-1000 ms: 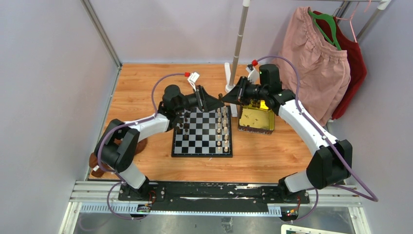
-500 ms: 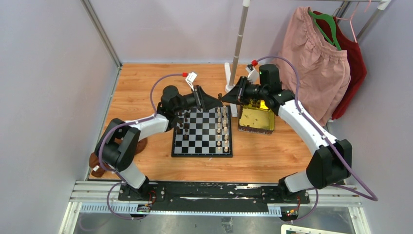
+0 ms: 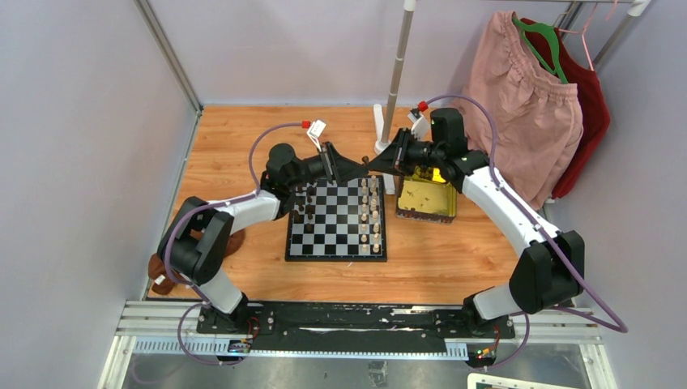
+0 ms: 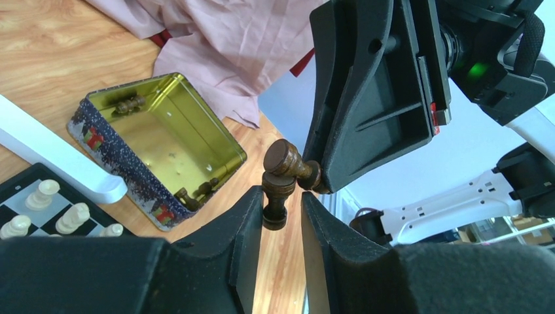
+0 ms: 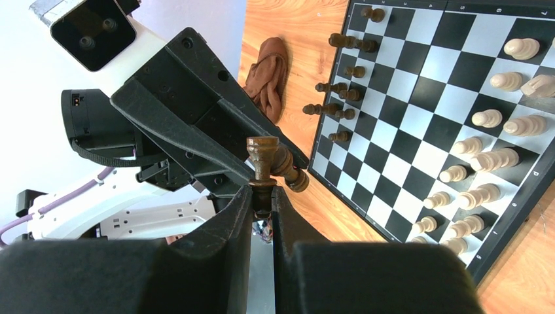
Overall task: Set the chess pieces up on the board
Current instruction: Place the chess piece on the chessboard.
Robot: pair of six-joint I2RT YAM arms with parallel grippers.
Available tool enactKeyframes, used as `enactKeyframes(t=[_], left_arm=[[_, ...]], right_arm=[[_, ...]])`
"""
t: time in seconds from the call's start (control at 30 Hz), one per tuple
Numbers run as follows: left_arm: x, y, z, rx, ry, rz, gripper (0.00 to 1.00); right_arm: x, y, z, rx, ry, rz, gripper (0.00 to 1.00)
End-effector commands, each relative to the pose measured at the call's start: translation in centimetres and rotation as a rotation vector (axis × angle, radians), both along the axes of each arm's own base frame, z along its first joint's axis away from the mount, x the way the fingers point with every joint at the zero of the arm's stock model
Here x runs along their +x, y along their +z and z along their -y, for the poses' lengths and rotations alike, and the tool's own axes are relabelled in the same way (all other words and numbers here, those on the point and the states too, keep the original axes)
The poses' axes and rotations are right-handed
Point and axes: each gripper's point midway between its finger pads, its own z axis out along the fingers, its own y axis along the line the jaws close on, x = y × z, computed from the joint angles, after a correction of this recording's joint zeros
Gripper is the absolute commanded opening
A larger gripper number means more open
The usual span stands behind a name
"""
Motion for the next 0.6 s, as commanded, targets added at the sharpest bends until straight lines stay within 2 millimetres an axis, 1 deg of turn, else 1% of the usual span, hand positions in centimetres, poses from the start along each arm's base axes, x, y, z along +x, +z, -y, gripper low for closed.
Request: enactKeyframes(t=[0.0,0.13,0.37,0.57], left_arm=[[-0.1,0.2,-0.2,-0.015,-0.005,0.024,0.33],[-0.3,-0.1,-0.2,-0.013,-0.007,0.016,0.35],[-0.4,-0.9,-0.3,-0.005,-0.003,0.001,0.44],[-0.2,-0.8,-0.3,-0.008,0.001,0.004,0.44]], right_arm=[[-0.2,-0.3,-0.7,0.022,0.017,-0.018,0.0],[0.0,-0.2,-0.7,0.028,0.013,-0.015,0.0],[0.0,-0.1,-0.8,0.037,0.015,-0.017,0.0],[0.0,-0.2,-0.9,0.041,0.018,-0.025,0.0]])
